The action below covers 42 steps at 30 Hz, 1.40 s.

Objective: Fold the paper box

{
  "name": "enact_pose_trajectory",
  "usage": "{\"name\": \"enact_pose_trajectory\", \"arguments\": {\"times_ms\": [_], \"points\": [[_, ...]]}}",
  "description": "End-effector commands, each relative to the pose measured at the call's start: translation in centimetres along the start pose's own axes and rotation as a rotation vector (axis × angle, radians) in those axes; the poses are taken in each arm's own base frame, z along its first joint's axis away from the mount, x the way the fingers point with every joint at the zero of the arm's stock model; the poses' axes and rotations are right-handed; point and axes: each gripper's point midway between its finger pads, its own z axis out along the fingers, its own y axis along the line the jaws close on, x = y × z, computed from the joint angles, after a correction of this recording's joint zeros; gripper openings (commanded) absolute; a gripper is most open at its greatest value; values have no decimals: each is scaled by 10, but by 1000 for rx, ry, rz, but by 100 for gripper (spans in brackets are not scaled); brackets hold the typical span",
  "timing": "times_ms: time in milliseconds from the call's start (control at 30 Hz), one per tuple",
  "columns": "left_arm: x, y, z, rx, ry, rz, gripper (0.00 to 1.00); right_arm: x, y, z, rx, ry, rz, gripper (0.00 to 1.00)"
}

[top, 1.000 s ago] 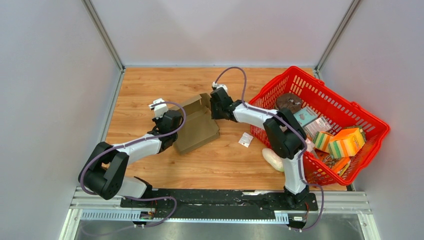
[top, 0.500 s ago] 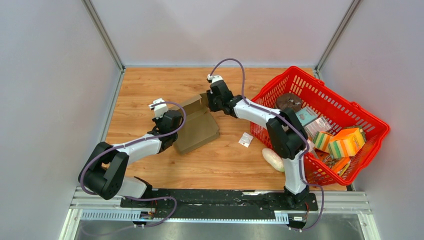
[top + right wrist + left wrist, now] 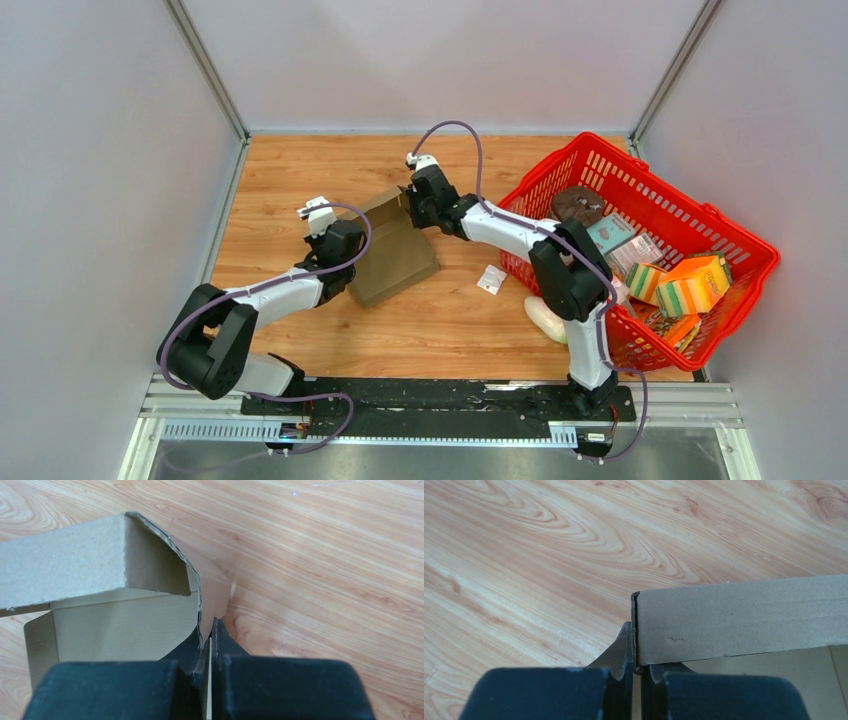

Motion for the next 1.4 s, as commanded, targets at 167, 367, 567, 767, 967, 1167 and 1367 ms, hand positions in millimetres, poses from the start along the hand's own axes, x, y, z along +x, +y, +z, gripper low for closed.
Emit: {"name": "enact_pose_trajectory", "arguments": {"times_ms": [167, 367, 567, 767, 967, 1167, 1367], "points": [[-7, -11, -2, 47, -12, -37, 0, -35, 55, -28, -122, -86, 147, 0], [-7, -12, -2, 54, -12, -39, 0, -23, 78, -22, -171, -89, 174, 0], [-6, -14, -3, 67, -10, -41, 0, -31, 67, -19, -117, -192, 351, 0], [-7, -14, -6, 88, -15, -54, 0, -44, 58, -7, -18, -228, 521, 0], [-7, -19, -8, 130, -20, -53, 0, -39, 62, 20, 22, -203, 535, 0], [-9, -24, -12, 179, -32, -51, 0, -39, 81, 29, -43, -207, 387, 0], [-9, -27, -13, 199, -25, -46, 0, -44, 79, 42, 1, -277, 375, 0]]}}
